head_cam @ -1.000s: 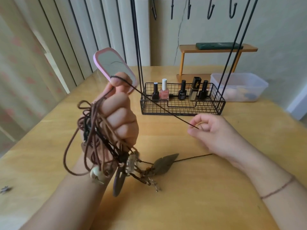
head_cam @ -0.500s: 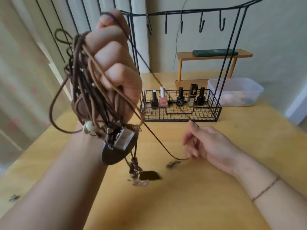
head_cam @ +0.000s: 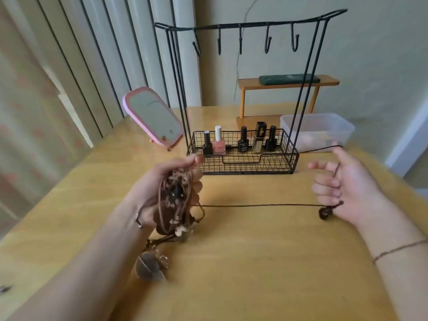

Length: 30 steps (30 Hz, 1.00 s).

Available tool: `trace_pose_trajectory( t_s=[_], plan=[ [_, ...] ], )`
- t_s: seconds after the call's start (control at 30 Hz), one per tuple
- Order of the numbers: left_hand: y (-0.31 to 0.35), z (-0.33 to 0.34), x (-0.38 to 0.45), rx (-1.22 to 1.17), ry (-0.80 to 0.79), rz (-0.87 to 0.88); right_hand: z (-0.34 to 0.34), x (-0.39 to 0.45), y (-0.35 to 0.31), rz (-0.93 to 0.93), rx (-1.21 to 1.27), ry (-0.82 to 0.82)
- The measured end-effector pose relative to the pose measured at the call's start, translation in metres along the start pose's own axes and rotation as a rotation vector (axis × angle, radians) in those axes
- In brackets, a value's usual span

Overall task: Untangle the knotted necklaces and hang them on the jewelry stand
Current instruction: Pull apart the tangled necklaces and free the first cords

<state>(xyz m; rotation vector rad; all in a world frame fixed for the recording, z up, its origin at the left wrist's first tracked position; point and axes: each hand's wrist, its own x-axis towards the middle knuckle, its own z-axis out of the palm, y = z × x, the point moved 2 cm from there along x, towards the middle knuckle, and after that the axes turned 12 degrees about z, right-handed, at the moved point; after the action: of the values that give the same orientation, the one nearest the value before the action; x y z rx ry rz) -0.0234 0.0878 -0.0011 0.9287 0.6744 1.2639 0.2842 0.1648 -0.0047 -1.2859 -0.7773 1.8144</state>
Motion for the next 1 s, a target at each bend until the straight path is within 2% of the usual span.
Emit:
trace_pose_trajectory(
  t_s=[0.07, 0.1, 0.27, 0.4, 0.57, 0.63, 0.73, 0.83, 0.87, 0.93, 1.0],
  plan=[
    [-0.006, 0.003, -0.007, -0.158, -0.087, -0.043, -0.006, -0.001, -0.005, -0.022, -0.085, 0.069],
    [-0.007, 0.002, -0.011, -0.115, -0.112, -0.023, -0.008, -0.002, -0.007, -0.04, -0.117, 0.097],
    [0.001, 0.001, -0.015, 0.595, -0.182, 0.098, -0.023, -0.005, -0.02, -0.155, -0.087, 0.201],
    [0.009, 0.004, -0.023, 0.739, -0.18, 0.069, -0.035, -0.001, -0.022, -0.192, -0.086, 0.275],
    [0.005, 0.0, -0.026, 0.895, -0.327, -0.076, -0.048, 0.003, -0.026, -0.251, -0.16, 0.416],
    [0.005, 0.001, -0.027, 0.976, -0.391, -0.097, -0.044, 0.004, -0.022, -0.238, -0.344, 0.473],
    [0.001, 0.008, -0.029, 1.011, -0.479, -0.113, -0.033, 0.004, -0.011, -0.311, -0.86, 0.696],
    [-0.006, 0.015, -0.029, 0.904, -0.5, -0.125, -0.014, 0.001, -0.001, -0.299, -1.095, 0.626],
    [-0.007, 0.017, -0.029, 0.861, -0.501, -0.126, -0.005, -0.002, 0.002, -0.368, -1.167, 0.627],
    [-0.009, 0.02, -0.029, 0.786, -0.525, -0.101, 0.015, -0.014, 0.008, -0.712, -1.159, 0.596],
    [-0.009, 0.023, -0.03, 0.709, -0.517, -0.083, 0.044, -0.036, 0.024, -1.027, -1.006, 0.342]
  ],
)
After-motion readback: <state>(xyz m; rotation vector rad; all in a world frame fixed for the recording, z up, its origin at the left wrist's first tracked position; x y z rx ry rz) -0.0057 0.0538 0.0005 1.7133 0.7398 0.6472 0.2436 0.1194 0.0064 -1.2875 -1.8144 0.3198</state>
